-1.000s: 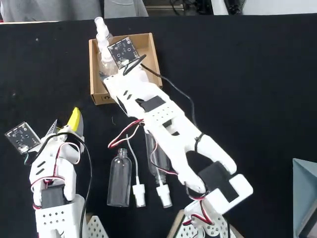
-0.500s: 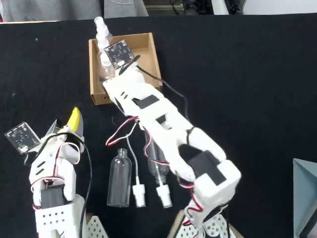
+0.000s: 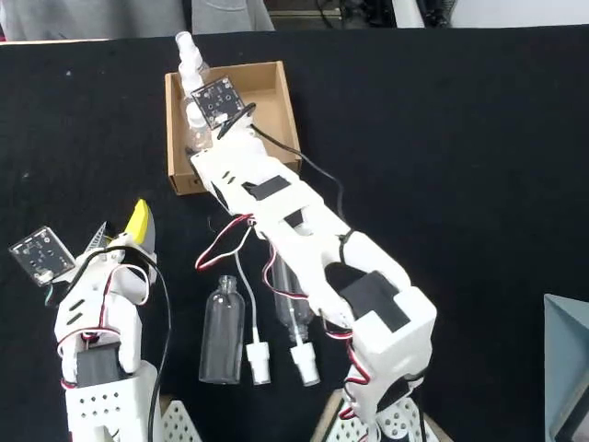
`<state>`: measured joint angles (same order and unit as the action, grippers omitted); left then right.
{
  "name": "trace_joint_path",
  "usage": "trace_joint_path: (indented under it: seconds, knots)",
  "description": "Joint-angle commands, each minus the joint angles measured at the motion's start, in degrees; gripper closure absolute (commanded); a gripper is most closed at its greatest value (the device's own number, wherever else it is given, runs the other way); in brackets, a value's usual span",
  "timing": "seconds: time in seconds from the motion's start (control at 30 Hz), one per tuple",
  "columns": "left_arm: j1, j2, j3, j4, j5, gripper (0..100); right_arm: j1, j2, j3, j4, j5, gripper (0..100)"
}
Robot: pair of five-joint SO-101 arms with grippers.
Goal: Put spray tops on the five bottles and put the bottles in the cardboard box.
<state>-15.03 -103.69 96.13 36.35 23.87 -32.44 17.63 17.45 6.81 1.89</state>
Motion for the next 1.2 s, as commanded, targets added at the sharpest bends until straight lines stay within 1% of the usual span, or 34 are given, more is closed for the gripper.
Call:
trace_joint_path:
  seconds: [0.0,0.1,0.13,0.27,0.33,0.6,0.73,1.17]
  knots:
    - [0.04,-0.53,1.36,-1.05,-0.44,78,0.26,-0.57,-4.7,-1.49,-0.18,94.0]
    - [0.04,-0.53,1.36,-1.05,-0.44,78,0.26,-0.57,-4.7,-1.49,-0.35,93.6]
    - [0.04,-0.53,1.36,-1.05,-0.44,78,0.26,-0.57,-4.7,-1.49,-0.44,92.0]
    - [0.04,-0.53,1.36,-1.05,-0.44,78,0.26,-0.57,-4.26,-1.41,-0.53,79.8]
    - [0.04,-0.53,1.36,-1.05,-0.44,78,0.26,-0.57,-4.26,-1.32,-0.53,77.2]
    - [0.04,-0.53,1.36,-1.05,-0.44,78,0.26,-0.57,-4.26,-1.23,-0.53,77.6]
    - [0.04,-0.53,1.36,-1.05,-0.44,78,0.0,-0.92,-4.79,1.49,-0.53,77.5]
    - [0.04,-0.53,1.36,-1.05,-0.44,78,-1.49,-0.66,-4.79,1.85,-0.53,77.4]
